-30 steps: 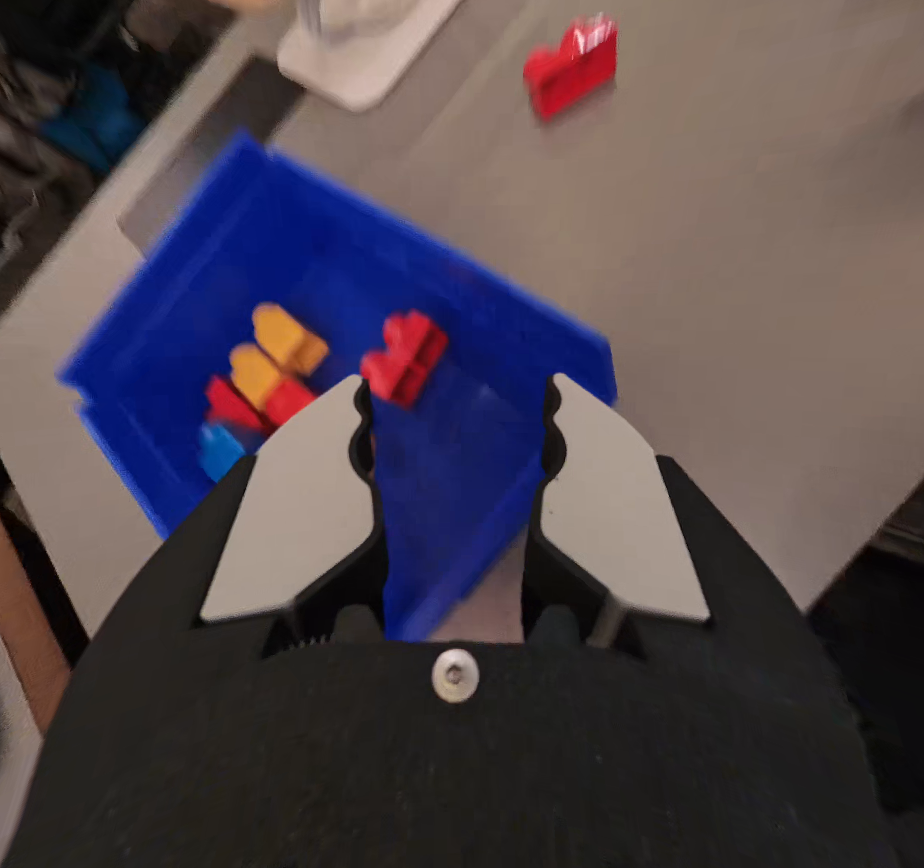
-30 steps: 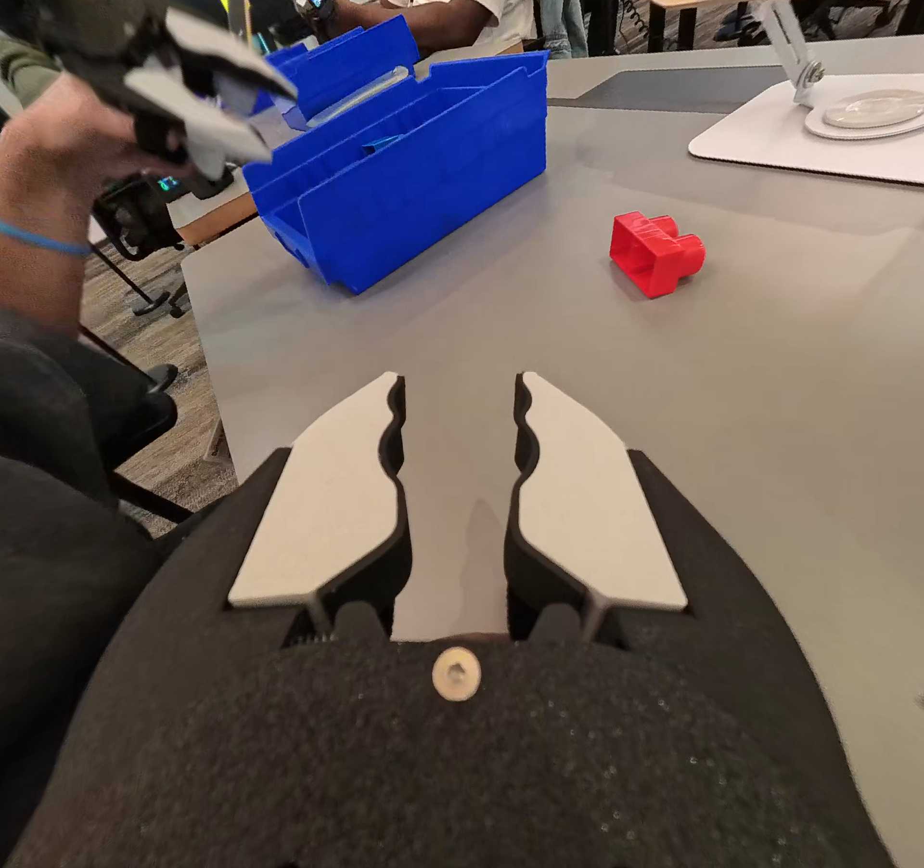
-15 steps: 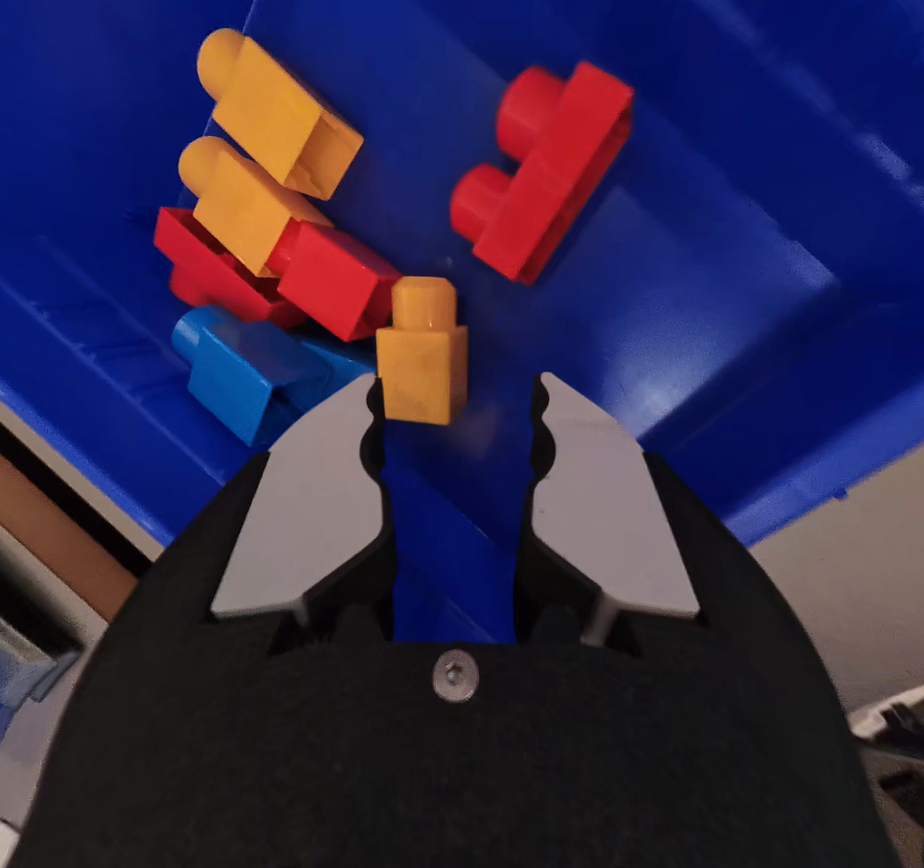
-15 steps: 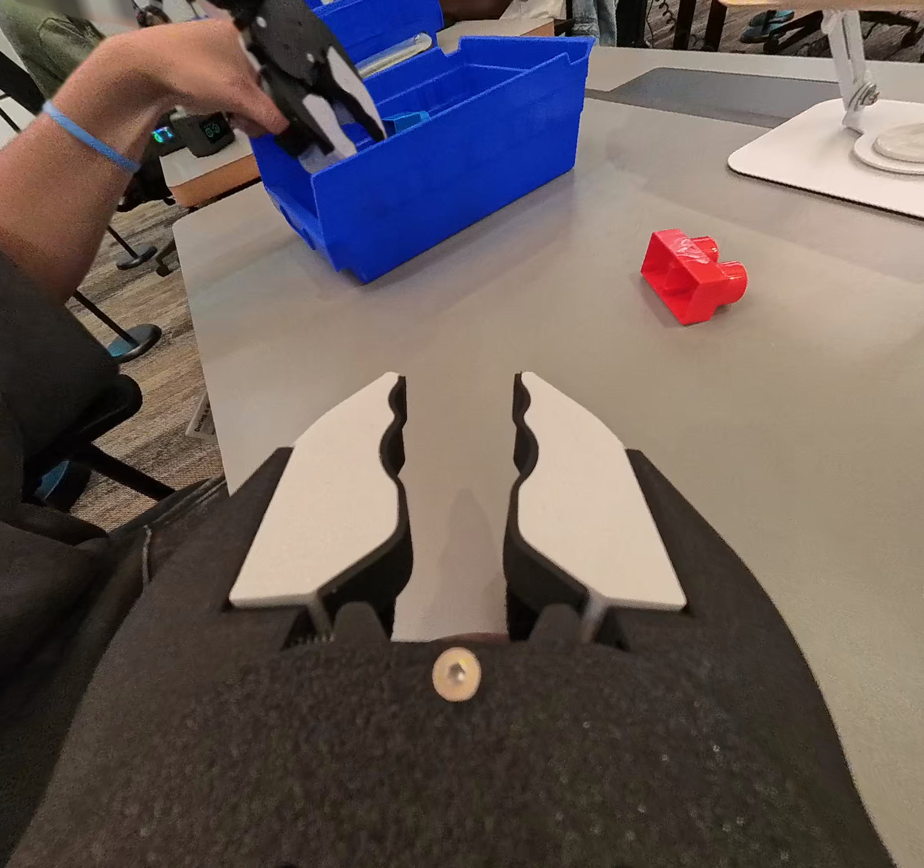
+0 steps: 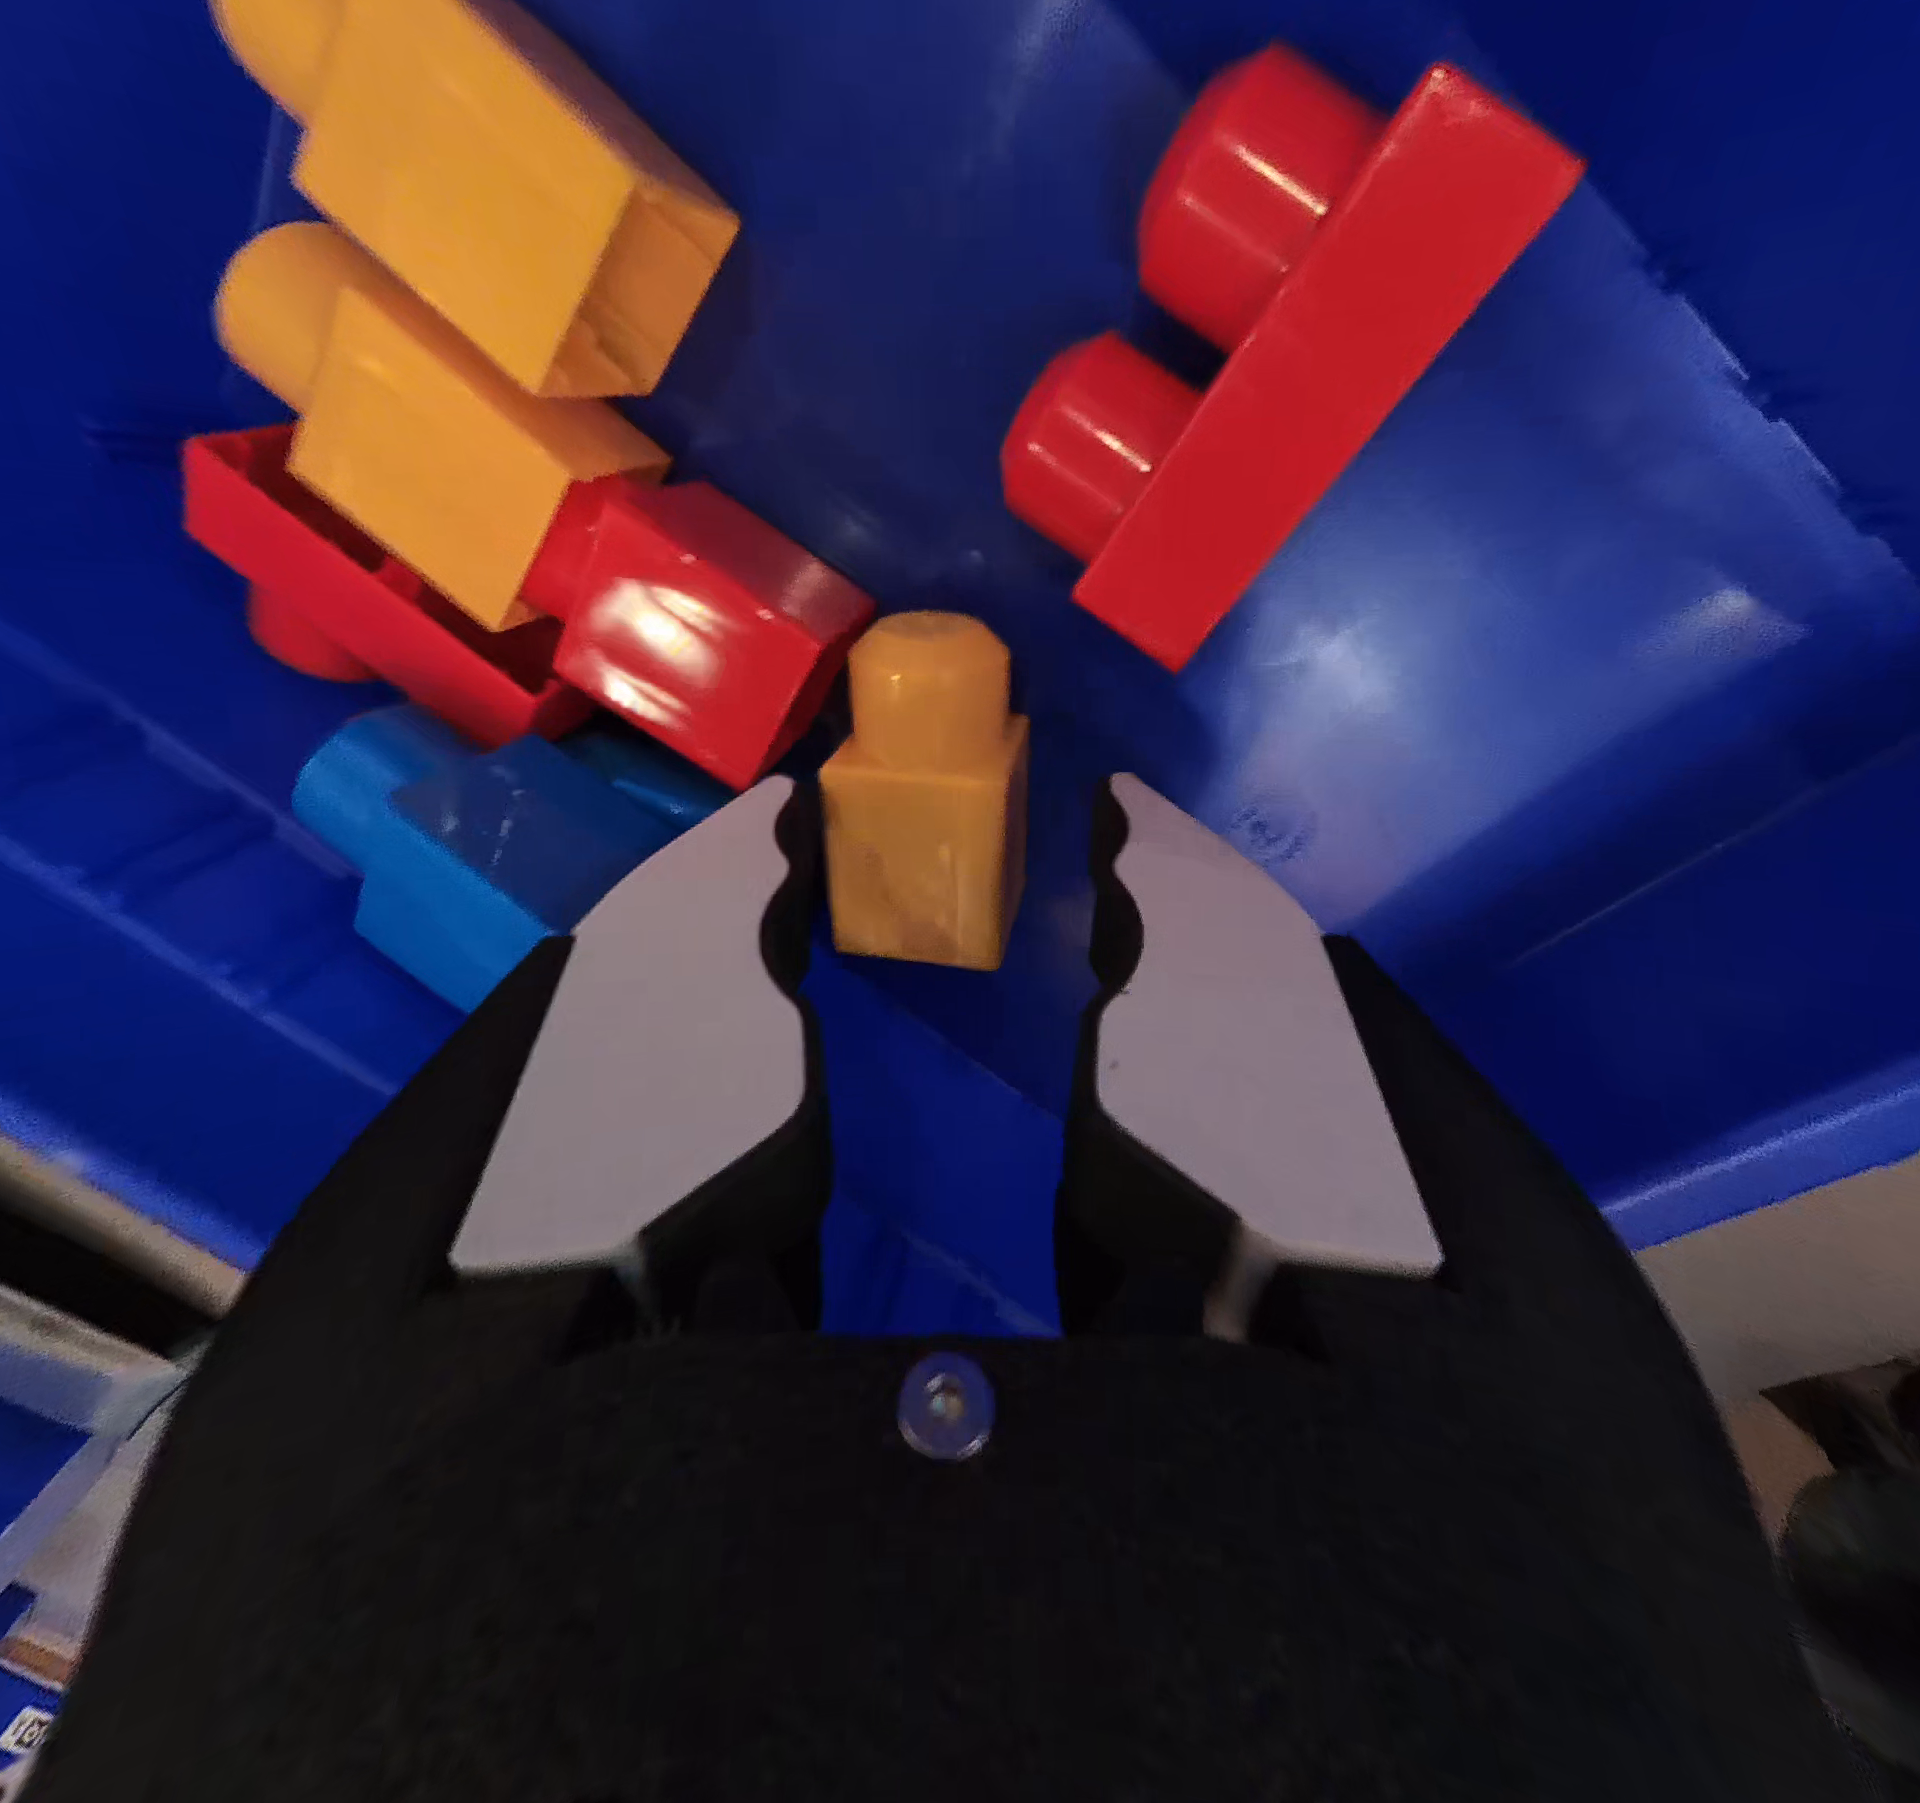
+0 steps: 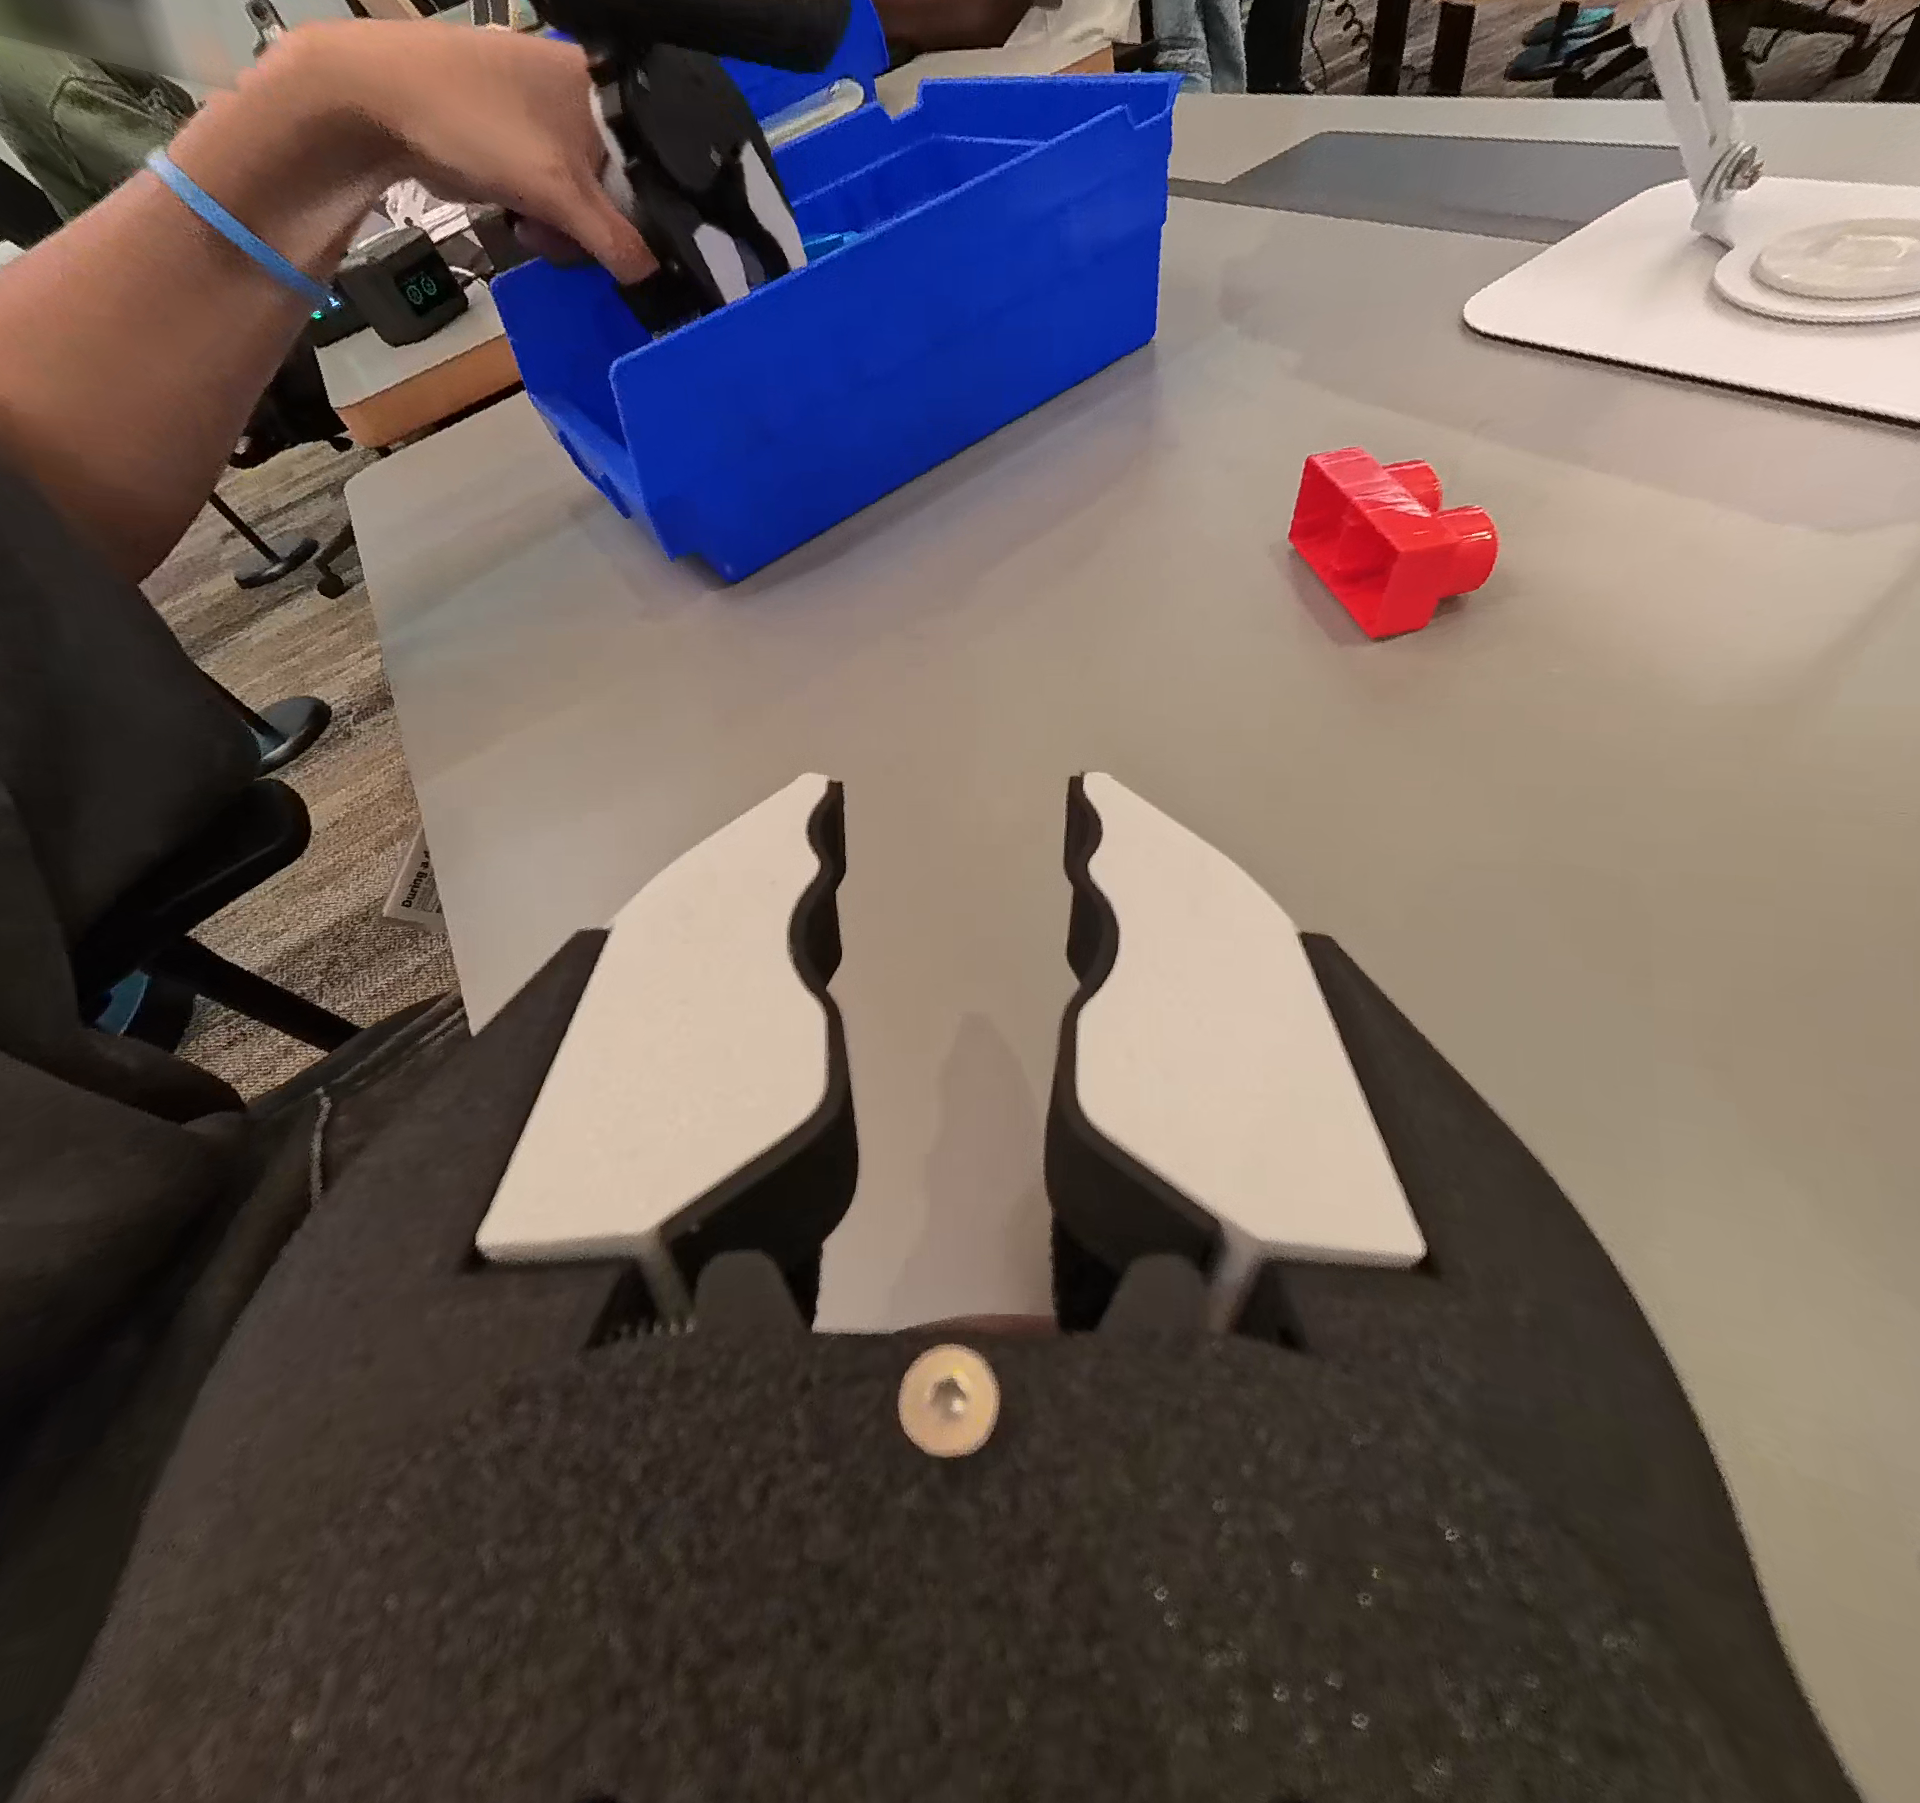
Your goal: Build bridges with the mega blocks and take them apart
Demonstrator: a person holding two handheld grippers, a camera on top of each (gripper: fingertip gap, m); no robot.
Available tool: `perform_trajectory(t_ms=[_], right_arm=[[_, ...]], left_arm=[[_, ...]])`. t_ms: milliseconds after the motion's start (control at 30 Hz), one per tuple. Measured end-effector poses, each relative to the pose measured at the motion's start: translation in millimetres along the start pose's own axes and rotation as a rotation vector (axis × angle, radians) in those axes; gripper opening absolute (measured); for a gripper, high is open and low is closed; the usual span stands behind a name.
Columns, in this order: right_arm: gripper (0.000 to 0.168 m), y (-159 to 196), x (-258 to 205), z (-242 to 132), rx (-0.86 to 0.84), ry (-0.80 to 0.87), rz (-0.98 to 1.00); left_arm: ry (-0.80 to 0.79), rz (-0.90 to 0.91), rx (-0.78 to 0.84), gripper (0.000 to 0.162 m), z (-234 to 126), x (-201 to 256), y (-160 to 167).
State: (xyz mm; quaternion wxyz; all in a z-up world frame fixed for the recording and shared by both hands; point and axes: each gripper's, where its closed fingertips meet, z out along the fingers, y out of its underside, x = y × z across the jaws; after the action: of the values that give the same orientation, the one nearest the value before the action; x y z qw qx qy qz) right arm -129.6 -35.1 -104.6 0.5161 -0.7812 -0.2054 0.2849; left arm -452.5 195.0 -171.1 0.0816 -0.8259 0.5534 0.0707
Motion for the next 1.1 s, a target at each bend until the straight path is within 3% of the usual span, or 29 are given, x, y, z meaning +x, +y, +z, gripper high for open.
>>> perform_trajectory(t_ms=[100,167,467,533,667,800,900,1100], right_arm=[[0.04,0,2,-1,0.001,0.001,0.002],[0.04,0,3,-2,0.003,0.002,0.004],[0.04,0,3,-1,0.002,-0.014,0.015],[0.04,-1,2,-3,0.009,-0.013,0.013],[0.04,-3,3,-3,0.012,-0.008,0.012],[0.04,-2,4,-4,0.01,-0.005,0.013],[0.04,-3,3,-4,0.01,0.002,0.005],[0.04,3,3,-5,-0.001,0.011,0.007]], left_arm=[[0.034,0.027,-0.041,0.052,10,9,2],[0.061,0.013,-0.037,0.043,14,14,1],[0.088,0.033,-0.011,0.037,4,24,4],[0.087,0.021,0.112,0.037,-23,26,-13],[0.023,0.02,0.393,0.037,-111,37,-62],[0.014,-0.003,0.477,0.036,-162,75,-116],[0.027,-0.009,0.411,0.036,-151,113,-154],[0.128,-0.03,0.214,0.036,-63,176,-197]])
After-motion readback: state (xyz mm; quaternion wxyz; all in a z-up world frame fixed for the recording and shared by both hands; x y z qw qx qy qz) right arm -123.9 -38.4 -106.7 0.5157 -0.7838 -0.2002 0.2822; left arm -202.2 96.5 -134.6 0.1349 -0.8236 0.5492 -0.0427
